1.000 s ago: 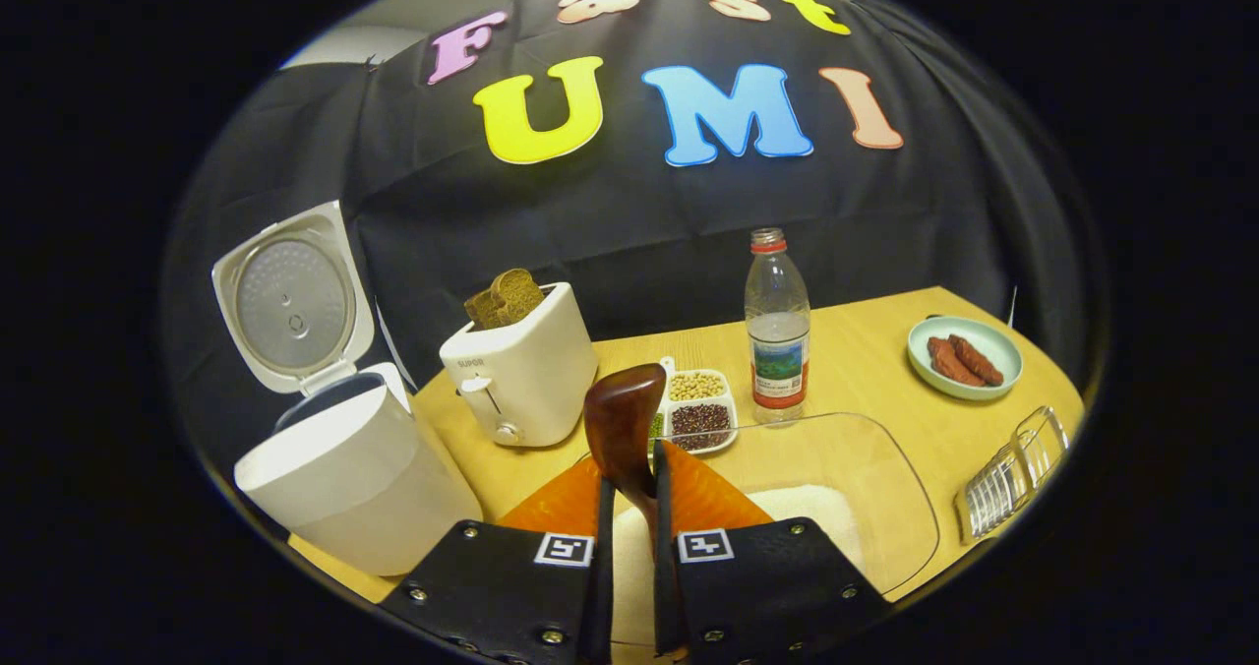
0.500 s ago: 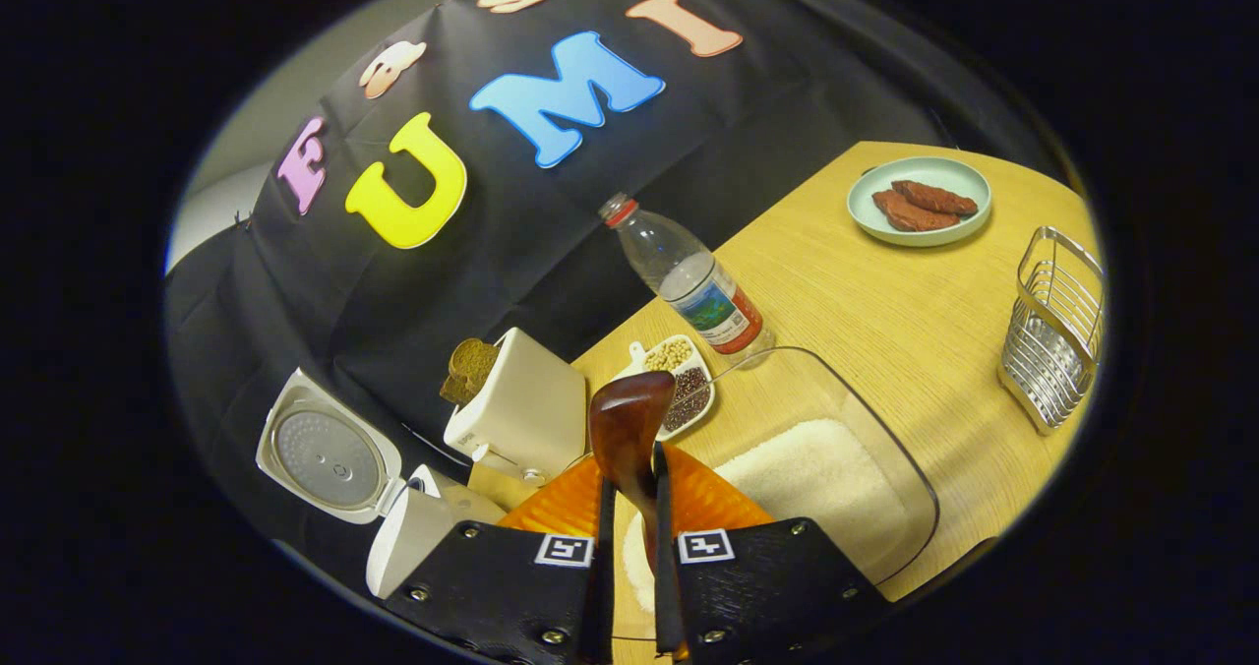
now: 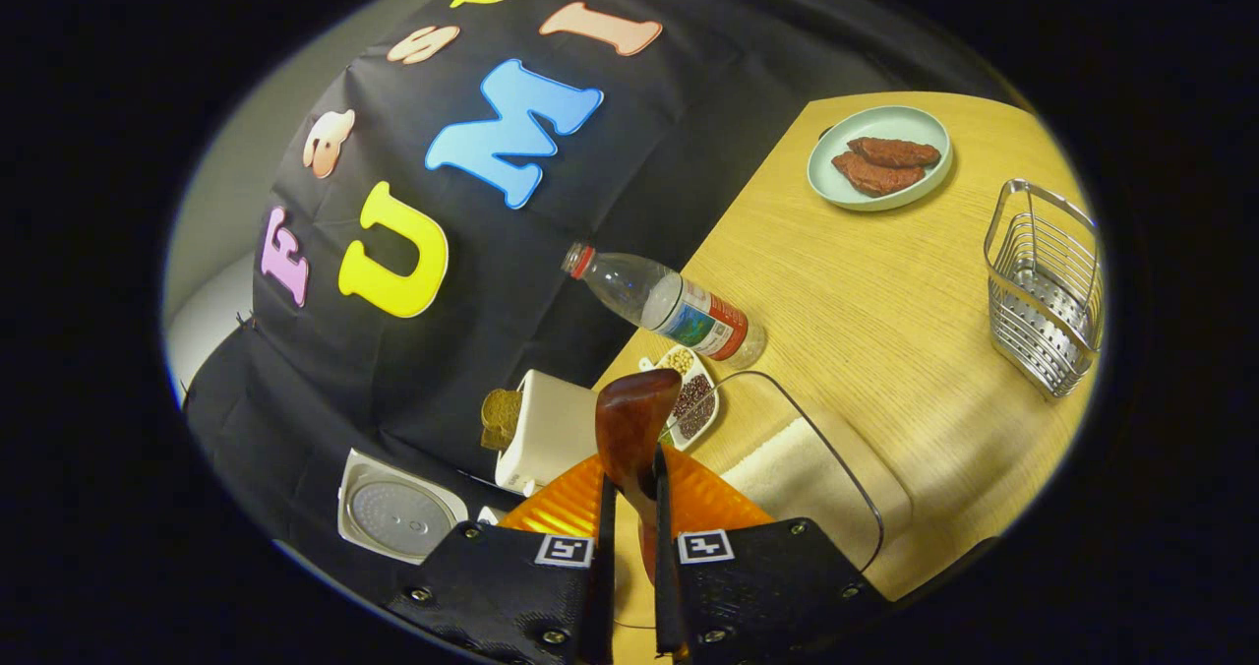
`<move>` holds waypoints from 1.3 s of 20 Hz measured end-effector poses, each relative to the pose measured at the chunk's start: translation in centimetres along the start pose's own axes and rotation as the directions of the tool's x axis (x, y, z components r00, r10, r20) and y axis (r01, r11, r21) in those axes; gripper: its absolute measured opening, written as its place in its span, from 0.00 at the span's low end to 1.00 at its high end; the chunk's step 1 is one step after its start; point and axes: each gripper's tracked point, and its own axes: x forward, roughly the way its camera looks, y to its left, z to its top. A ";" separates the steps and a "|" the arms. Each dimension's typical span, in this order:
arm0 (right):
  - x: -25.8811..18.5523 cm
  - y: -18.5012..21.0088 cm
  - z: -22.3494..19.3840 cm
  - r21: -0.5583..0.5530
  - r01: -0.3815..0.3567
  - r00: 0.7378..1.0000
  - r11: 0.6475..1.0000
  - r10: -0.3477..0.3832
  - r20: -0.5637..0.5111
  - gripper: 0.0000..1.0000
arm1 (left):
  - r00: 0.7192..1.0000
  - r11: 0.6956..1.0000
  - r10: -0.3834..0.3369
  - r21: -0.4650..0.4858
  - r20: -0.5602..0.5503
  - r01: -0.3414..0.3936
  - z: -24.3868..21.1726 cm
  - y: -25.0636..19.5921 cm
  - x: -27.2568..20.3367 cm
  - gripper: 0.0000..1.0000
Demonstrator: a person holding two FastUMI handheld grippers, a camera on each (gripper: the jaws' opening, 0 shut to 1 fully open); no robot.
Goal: Close the left gripper, press the button to open the rice cooker; take a wooden spoon from the chopstick holder with the right hand, scoop a spoonful of rice and pour it into the rice cooker, then put the wooden spoon back into the chopstick holder.
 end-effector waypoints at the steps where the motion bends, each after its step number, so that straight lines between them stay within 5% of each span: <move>1: -0.2 0.1 0.4 0.026 -0.008 1.000 1.000 0.008 0.002 0.17 | 1.000 1.000 -0.003 -0.003 0.001 0.003 0.0 -0.1 0.1 0.94; 10: -2.1 5.7 1.4 0.193 -0.142 0.990 0.971 0.142 0.015 0.17 | 1.000 0.999 -0.018 -0.036 0.013 0.019 -0.3 1.1 1.1 0.97; 26: 0.0 19.3 -6.5 0.210 -0.300 0.936 0.930 0.329 -0.121 0.17 | 0.992 0.990 0.120 -0.069 -0.032 -0.122 -3.4 9.0 -2.7 0.97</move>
